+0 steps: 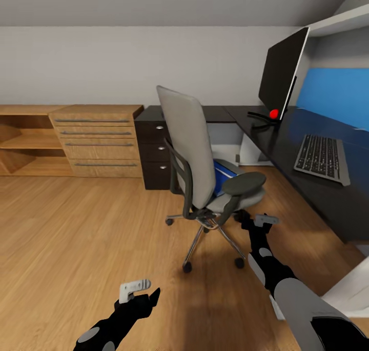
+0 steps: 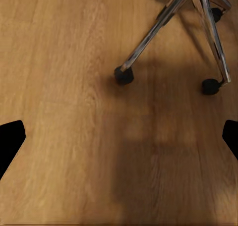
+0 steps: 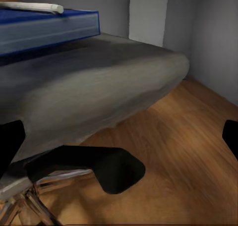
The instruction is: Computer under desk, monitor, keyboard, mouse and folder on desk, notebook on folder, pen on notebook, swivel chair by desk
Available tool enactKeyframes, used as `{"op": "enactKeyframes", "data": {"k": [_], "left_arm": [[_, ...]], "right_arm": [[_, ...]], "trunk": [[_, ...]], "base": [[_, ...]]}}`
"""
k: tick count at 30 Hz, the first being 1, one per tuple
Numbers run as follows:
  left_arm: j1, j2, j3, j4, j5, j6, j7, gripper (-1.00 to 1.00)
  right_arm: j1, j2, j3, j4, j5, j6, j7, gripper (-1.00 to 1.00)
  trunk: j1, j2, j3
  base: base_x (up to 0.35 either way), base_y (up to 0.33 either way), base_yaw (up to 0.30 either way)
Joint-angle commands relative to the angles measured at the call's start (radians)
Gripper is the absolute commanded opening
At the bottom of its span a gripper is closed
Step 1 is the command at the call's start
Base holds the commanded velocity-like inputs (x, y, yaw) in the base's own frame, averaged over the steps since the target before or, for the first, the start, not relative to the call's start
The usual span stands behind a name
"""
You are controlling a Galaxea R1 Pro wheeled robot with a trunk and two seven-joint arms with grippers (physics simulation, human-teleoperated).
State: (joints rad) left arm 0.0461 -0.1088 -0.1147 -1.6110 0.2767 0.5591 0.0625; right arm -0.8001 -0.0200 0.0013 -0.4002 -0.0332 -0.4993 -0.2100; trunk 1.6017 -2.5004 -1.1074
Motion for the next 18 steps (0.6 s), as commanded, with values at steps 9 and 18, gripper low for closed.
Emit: {"op": "enactKeyframes", "data": {"k": [9,18], "left_arm": [[0.0,0.0,0.0,-0.001,0.01,0.004,0.007,1.0],[0.0,0.0,-0.001,0.003,0.01,0.004,0.007,1.0]], "right_arm": [[-0.001,0.002,0.0,0.001,-0.002,-0.004,0.0,1.0],[-0.001,0.002,0.0,0.002,-0.002,-0.005,0.0,1.0]], "trunk": [[0.0,0.0,-0.001],[0.0,0.0,-0.001]], "base": [[-0.024,0.041,0.133],[0.0,0.0,0.263]]}}
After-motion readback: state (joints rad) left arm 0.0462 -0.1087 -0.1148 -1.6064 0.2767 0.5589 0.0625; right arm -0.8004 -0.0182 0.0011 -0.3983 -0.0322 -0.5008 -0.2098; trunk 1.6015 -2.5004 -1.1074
